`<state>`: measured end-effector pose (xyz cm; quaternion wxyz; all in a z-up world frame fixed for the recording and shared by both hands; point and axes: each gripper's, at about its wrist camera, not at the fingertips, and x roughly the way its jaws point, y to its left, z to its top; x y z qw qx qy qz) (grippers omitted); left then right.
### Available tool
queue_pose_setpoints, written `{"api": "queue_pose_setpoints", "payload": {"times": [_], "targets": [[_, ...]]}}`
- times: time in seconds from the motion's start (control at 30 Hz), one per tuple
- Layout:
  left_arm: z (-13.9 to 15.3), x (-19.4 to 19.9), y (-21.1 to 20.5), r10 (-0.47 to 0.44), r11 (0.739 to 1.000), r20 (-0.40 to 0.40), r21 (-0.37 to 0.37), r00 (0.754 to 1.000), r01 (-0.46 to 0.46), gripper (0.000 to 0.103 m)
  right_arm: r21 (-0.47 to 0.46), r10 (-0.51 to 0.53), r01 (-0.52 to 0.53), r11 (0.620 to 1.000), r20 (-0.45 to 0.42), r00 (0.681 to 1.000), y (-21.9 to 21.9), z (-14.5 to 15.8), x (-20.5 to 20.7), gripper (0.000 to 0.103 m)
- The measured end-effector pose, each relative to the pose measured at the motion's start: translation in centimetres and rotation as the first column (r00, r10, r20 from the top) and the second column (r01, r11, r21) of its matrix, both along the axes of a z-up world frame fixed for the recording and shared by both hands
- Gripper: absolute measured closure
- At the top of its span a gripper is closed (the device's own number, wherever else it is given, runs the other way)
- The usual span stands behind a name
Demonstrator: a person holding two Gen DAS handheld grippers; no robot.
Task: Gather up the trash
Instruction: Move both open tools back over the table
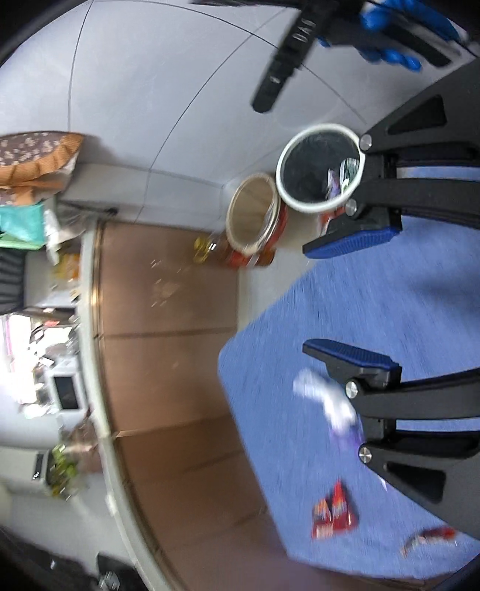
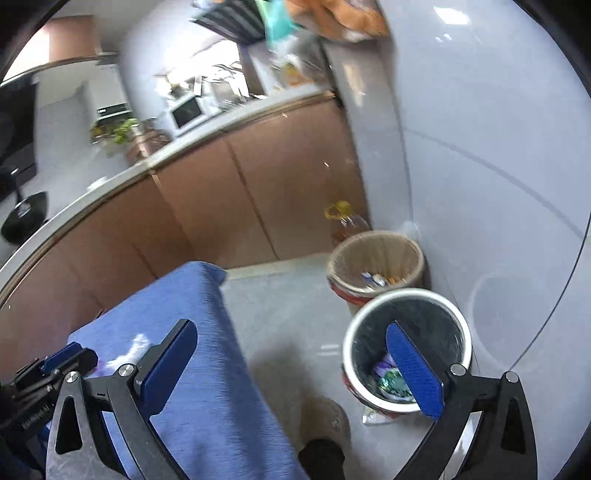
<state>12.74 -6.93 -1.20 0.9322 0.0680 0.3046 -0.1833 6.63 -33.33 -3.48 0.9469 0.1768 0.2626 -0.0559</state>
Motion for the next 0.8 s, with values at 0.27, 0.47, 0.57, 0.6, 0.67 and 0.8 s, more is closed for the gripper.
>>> {"api": "queue_pose_setpoints", "payload": {"times": [0.27,0.47,0.57,0.6,0.67,0.8], "targets": [[1.9,-5.6,7.2,0.125,0.992,0.081,-0.016,0.989,-0.124,0.06,-0.054,0.12,-0.118,0.992,0.047,0.992,5.4,2.5,-1.5,0.0],[2.6,-8.8,10.8,0.192,0.981,0.132,-0.03,0.973,-0.189,0.04,-0.12,0.157,-0.148,0.982,0.067,0.985,8.8,3.2,-2.7,0.0],[2.9,-10.2,11.9,0.205,0.979,0.152,-0.042,0.967,-0.201,0.037,-0.142,0.176,-0.165,0.976,0.064,0.982,10.1,3.3,-3.1,0.0],[2.9,-10.6,12.3,0.207,0.978,0.155,-0.045,0.966,-0.202,0.037,-0.146,0.182,-0.171,0.974,0.066,0.981,10.4,3.3,-3.3,0.0],[3.0,-11.2,12.8,0.214,0.977,0.16,-0.05,0.964,-0.208,0.037,-0.153,0.201,-0.189,0.97,0.067,0.977,11.1,3.3,-3.8,0.0],[3.1,-11.8,13.3,0.23,0.973,0.162,-0.051,0.96,-0.224,0.036,-0.144,0.229,-0.217,0.966,0.078,0.97,11.8,3.4,-4.4,0.0]]}}
